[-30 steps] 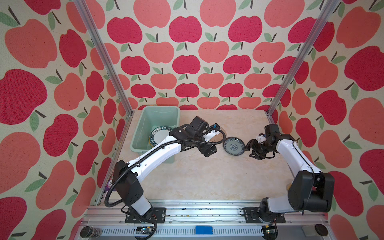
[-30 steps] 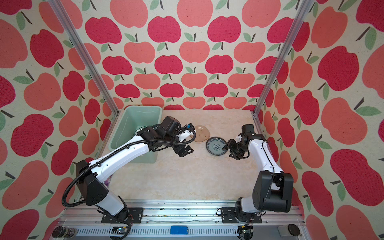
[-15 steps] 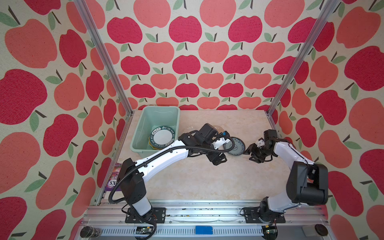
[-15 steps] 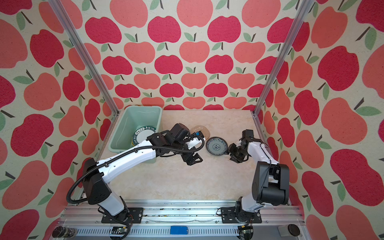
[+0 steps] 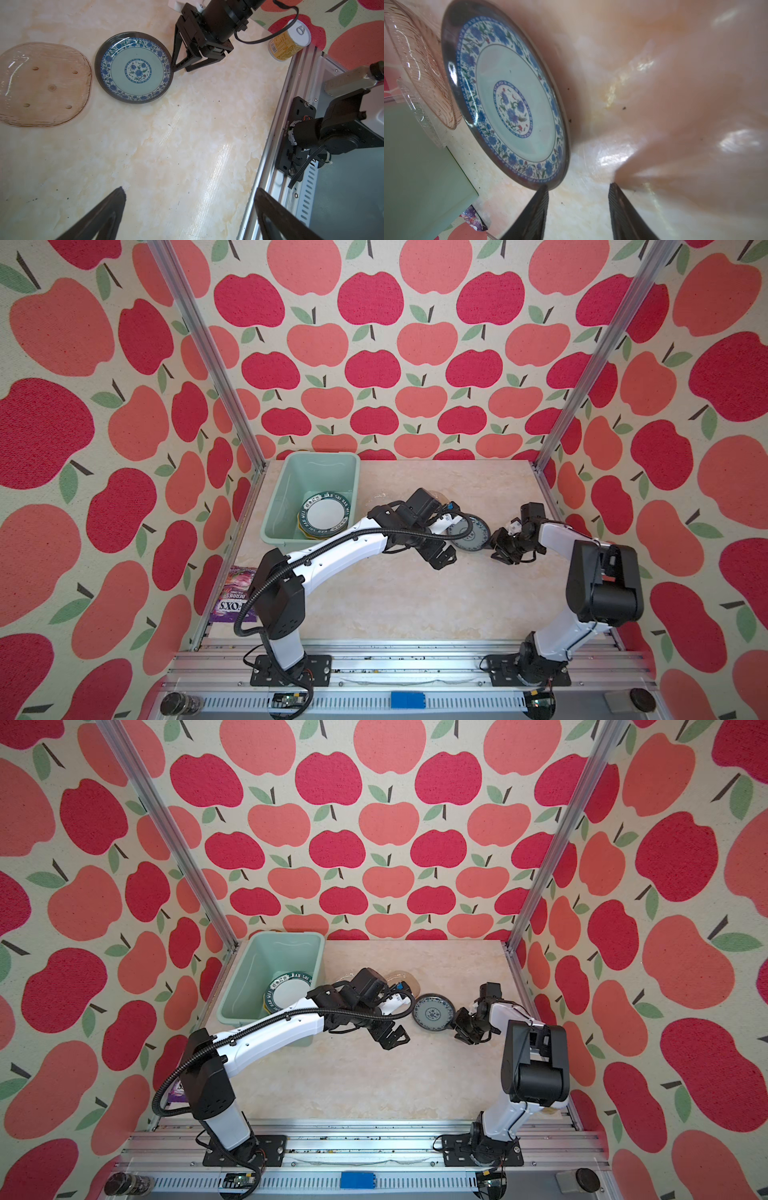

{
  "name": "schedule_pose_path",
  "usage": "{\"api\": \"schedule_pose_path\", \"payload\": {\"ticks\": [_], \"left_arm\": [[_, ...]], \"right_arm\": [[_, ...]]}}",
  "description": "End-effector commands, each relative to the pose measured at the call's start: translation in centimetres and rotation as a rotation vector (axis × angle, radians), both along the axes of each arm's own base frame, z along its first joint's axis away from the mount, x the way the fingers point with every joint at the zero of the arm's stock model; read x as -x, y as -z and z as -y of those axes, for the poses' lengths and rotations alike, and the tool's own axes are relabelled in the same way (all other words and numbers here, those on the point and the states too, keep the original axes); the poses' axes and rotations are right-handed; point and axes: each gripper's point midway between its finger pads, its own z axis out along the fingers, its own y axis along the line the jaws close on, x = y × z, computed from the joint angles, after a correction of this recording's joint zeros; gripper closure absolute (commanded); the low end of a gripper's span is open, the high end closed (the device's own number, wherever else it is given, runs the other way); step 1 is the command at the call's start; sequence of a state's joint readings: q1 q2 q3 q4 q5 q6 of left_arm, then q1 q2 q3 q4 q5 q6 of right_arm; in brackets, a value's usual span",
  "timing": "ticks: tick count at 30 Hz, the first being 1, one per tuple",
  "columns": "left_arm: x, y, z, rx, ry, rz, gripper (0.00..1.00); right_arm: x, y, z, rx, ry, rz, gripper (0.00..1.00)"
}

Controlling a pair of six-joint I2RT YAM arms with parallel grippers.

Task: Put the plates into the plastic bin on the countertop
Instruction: 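Tilt the blue floral plate upright with the right gripper while the left approaches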

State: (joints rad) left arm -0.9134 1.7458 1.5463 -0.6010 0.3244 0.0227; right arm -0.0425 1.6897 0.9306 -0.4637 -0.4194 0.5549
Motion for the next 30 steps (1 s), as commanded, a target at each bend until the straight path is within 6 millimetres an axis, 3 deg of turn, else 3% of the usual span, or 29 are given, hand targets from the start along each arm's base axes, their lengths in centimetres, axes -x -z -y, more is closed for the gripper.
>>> {"api": "schedule_pose_path", "payload": {"ticks": [1, 15, 20, 30], "left_arm": [[-0.6, -1.2, 0.7, 0.012, -0.035, 0.034, 0.01], [0.9, -2.1, 1.2, -0.008, -0.017, 0.145, 0.01], [1.2, -2.0, 1.5, -0.061, -0.034, 0.242, 0.01], [2.1, -1.5, 2.2, -0.081, 0.018, 0.232, 0.01]], "right_arm": [[-0.3, 0.7, 0.0, -0.022, 0.021, 0.002, 0.51], [-0.5, 2.8, -0.2, -0.042, 0.017, -0.029, 0.68], [-0.8, 2.9, 0.0, -0.034, 0.02, -0.035, 0.72], [-0.8, 2.9, 0.1, -0.026, 0.022, -0.04, 0.83]]}}
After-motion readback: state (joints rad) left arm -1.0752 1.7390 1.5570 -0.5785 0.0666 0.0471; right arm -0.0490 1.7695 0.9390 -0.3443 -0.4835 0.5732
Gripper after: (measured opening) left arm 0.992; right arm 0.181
